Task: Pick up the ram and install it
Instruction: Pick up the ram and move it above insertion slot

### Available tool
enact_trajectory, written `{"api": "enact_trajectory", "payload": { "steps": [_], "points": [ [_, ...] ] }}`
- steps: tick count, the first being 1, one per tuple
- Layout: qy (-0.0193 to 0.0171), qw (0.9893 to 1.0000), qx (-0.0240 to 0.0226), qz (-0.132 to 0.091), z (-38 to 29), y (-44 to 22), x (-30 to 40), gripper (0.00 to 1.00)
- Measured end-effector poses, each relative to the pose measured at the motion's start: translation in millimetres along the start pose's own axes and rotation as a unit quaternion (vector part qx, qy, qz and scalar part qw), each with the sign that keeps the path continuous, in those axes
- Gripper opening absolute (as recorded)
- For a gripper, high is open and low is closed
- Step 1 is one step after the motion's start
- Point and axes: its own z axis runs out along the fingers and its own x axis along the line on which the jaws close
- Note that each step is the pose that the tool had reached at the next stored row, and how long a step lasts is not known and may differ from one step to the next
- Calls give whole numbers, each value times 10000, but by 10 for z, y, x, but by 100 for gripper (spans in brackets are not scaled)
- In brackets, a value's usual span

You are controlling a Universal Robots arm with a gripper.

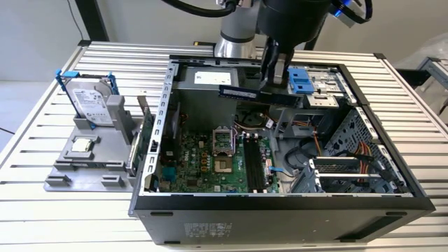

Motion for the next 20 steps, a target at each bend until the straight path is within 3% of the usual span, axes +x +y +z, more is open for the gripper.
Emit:
{"api": "enact_trajectory", "payload": {
  "steps": [20],
  "points": [
    [0, 10000, 0, 0, -5, -431, -96, 0]
  ]
}}
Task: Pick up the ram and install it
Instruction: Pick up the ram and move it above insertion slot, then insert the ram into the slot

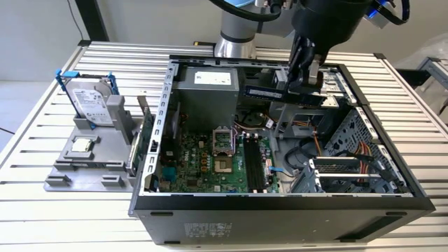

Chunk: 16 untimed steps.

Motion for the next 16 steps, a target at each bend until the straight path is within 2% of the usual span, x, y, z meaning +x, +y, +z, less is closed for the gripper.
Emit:
{"api": "enact_trajectory", "payload": {
  "steps": [8, 16],
  "points": [
    [0, 10000, 0, 0, -2, -159, -34, 0],
    [0, 10000, 0, 0, -2, -174, -38, 0]
  ]
}}
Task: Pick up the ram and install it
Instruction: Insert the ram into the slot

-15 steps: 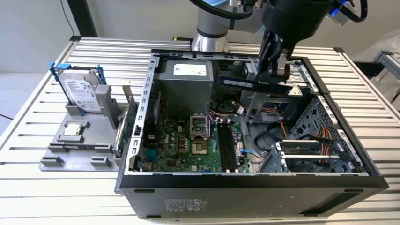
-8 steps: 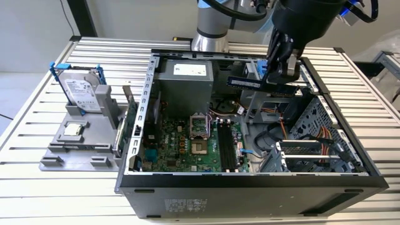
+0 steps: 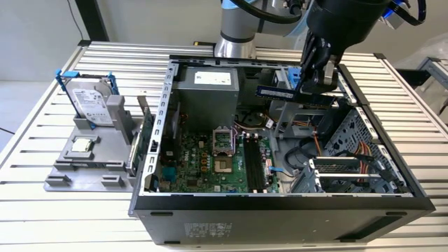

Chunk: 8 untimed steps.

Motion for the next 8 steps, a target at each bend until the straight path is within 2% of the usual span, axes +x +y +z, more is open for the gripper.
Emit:
{"api": "enact_trajectory", "payload": {
  "steps": [8],
  "points": [
    [-1, 10000, 1, 18, 0, -1, 0, 0]
  ]
}}
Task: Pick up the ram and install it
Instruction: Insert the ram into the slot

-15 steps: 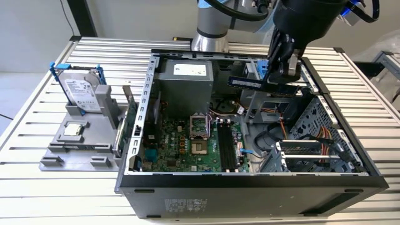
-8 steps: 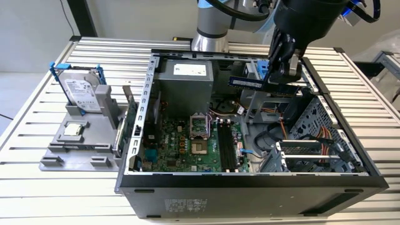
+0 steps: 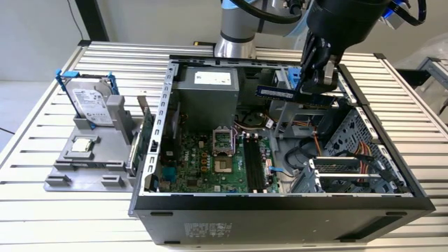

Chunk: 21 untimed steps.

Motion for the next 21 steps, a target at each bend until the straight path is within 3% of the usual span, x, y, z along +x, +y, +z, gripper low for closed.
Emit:
{"api": "enact_trajectory", "payload": {
  "steps": [21],
  "points": [
    [-11, 9993, 29, 384, 0, 0, 0, 0]
  ]
}}
